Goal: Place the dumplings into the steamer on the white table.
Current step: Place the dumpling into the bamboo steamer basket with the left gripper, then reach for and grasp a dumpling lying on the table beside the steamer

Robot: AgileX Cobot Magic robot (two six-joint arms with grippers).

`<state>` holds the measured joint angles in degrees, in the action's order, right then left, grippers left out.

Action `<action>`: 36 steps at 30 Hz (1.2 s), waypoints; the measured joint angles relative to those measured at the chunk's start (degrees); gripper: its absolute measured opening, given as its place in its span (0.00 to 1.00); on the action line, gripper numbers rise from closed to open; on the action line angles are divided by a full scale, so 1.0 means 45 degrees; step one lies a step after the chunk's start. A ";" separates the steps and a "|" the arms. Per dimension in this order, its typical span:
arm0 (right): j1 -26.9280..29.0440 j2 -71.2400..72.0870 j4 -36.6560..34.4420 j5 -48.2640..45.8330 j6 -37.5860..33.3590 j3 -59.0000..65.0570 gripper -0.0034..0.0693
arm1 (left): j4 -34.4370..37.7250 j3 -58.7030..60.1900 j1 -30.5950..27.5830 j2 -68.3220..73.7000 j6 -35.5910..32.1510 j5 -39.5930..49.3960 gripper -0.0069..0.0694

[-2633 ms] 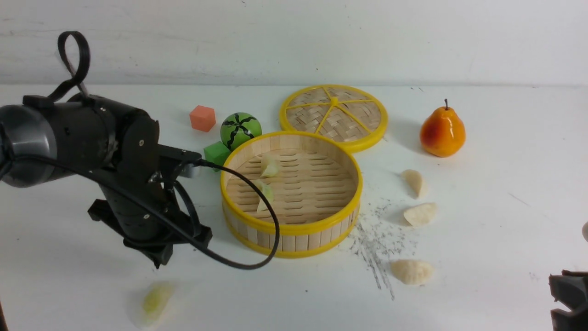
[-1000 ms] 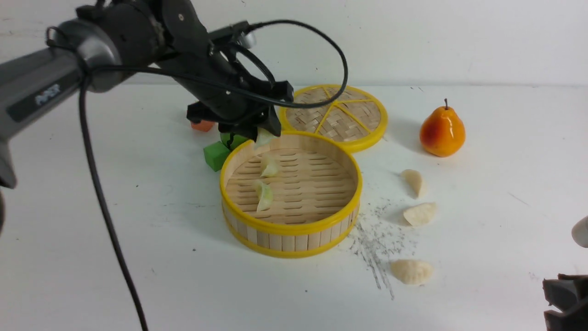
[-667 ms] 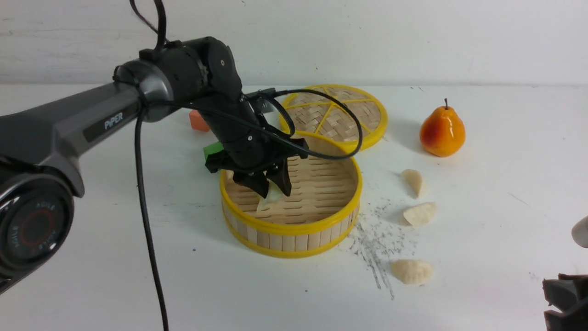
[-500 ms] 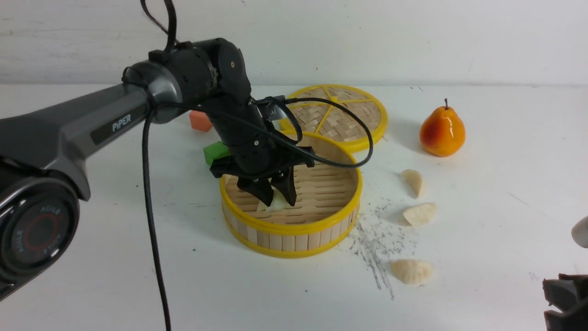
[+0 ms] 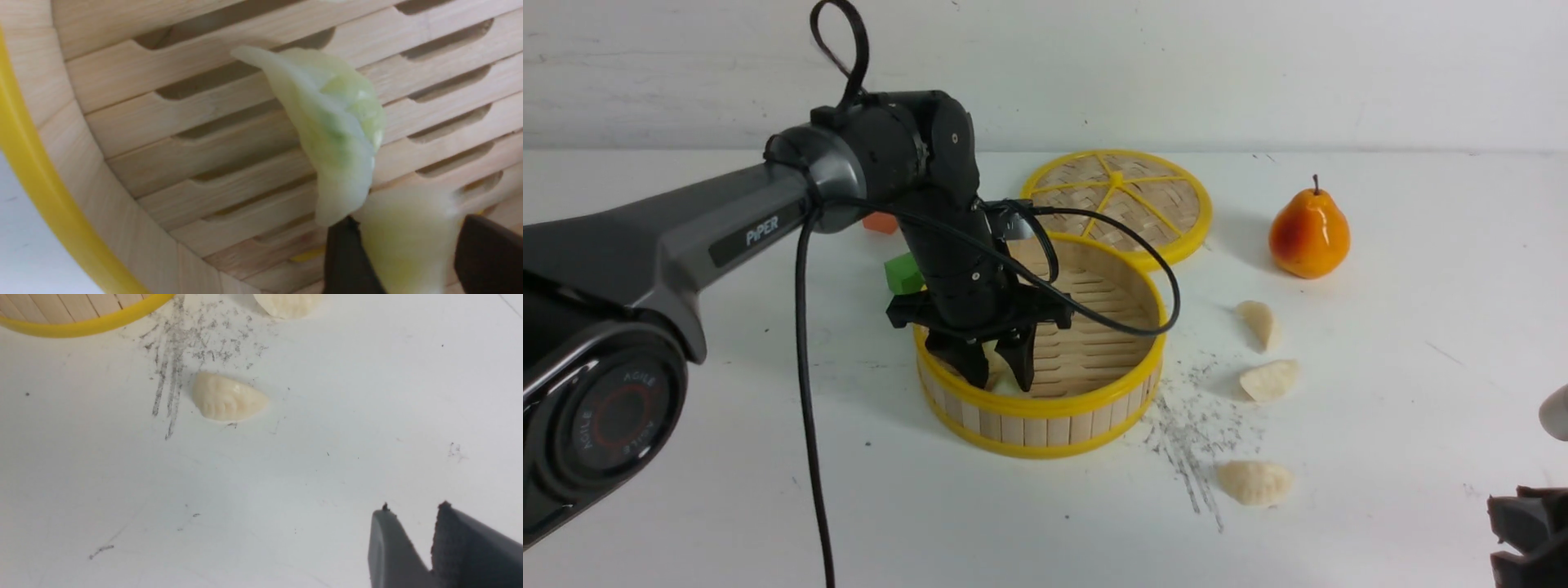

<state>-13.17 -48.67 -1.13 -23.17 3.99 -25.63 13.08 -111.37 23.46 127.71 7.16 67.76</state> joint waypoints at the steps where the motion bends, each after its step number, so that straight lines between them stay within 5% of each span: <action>1: 0.0000 0.0000 0.0000 0.0000 0.0000 0.0000 0.28 | -0.0017 -0.0164 0.0000 0.0000 -0.0030 0.0158 0.63; 12: 0.0000 -0.0088 0.0016 -0.0849 0.0000 -0.0427 0.31 | -0.0254 -0.2772 0.0000 -0.0788 -0.0029 0.0611 0.68; 19: 0.0000 -0.2050 -0.0355 -0.4180 -0.0100 -0.4120 0.45 | -0.1950 -0.3076 0.0000 -0.3742 0.0113 0.0742 0.51; 23: 0.0000 -0.4682 -0.1298 -0.4647 -0.1072 -0.6885 0.54 | -0.3745 -0.2779 0.0000 -0.7139 0.0544 0.0742 0.28; 29: 0.0000 -0.8891 -0.2097 -0.4072 -0.2083 -1.0053 0.57 | -0.4777 0.1195 0.0000 -1.1148 0.0561 0.0742 0.12; 36: 0.0000 -1.2610 -0.1321 -0.3348 -0.2141 -1.2807 0.57 | -0.7079 0.7980 0.0000 -1.4797 0.2682 -0.0829 0.10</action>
<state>-13.17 -105.42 -7.07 -38.24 -5.64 -83.26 -18.78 -75.46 23.46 61.13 19.23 64.03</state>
